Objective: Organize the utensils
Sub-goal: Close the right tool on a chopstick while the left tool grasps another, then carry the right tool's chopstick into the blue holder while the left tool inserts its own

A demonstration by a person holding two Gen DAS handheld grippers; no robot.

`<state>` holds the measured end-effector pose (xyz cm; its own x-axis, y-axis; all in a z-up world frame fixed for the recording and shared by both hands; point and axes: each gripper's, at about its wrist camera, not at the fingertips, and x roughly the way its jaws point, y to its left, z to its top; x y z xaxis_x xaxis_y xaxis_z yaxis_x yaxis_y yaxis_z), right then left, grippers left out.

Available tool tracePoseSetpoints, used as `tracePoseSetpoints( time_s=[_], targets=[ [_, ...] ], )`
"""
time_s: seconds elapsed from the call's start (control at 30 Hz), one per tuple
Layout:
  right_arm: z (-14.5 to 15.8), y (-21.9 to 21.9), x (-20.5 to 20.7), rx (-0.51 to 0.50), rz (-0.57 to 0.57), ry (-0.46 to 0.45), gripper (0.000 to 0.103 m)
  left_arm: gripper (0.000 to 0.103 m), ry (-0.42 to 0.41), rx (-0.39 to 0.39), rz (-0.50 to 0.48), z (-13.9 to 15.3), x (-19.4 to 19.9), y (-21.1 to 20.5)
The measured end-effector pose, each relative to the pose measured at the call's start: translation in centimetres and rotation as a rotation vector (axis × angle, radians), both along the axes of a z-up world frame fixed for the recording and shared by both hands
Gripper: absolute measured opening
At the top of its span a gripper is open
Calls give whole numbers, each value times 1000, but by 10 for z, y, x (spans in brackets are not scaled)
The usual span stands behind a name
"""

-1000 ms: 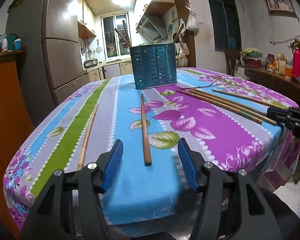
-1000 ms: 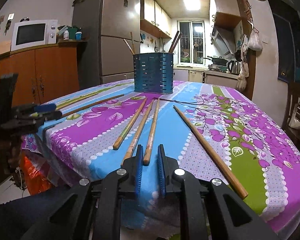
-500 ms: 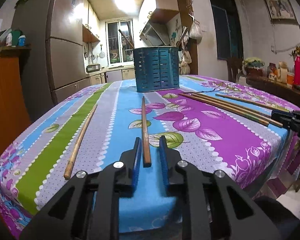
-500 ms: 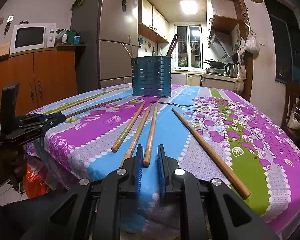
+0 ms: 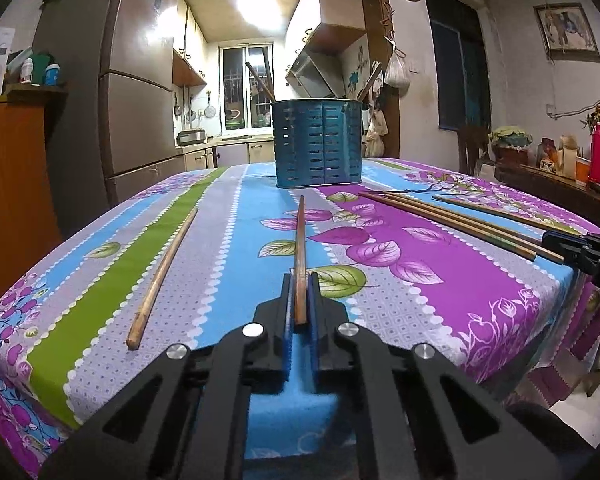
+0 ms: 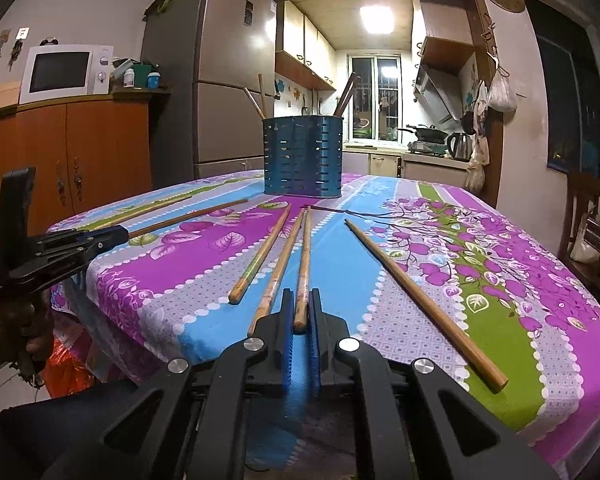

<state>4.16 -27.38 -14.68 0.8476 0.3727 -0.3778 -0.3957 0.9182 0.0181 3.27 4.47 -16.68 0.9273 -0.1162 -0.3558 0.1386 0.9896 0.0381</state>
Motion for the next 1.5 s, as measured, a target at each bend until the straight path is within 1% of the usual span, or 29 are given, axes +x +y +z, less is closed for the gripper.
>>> tracePoseSetpoints(
  time_s=[0.2, 0.37, 0.57, 0.73, 0.9, 1.0, 1.17, 1.3, 1.33, 1.5],
  targets=[
    [2, -4, -3, 24, -12, 11, 8, 5, -6, -6, 2, 6, -3, 3],
    [19, -6, -13, 20, -18, -11, 8, 5, -54, -13, 5, 29, -11, 9],
    [58, -13, -26, 22, -16, -80, 8, 5, -132, -15, -10, 66, -19, 9],
    [92, -16, -23, 19, -4, -144, 8, 5, -201, -11, -22, 96, -12, 6],
    [132, -15, -7, 9, 18, -210, 8, 5, -265, 7, -50, 130, 6, -4],
    [154, -13, 9, 18, 45, -224, 8, 5, -269, 3, -58, 146, 22, -7],
    [182, -3, 44, 0, 78, -200, 8, 5, -225, -9, -78, 164, 59, -12],
    [200, 6, 72, -31, 94, -137, 8, 5, -186, -5, -93, 171, 80, -16],
    [204, 8, 81, -42, 96, -109, 8, 5, -178, -7, -97, 171, 83, -16],
    [221, 12, 111, -49, 115, -20, 8, 5, -162, -8, -104, 180, 97, -19]
  ],
)
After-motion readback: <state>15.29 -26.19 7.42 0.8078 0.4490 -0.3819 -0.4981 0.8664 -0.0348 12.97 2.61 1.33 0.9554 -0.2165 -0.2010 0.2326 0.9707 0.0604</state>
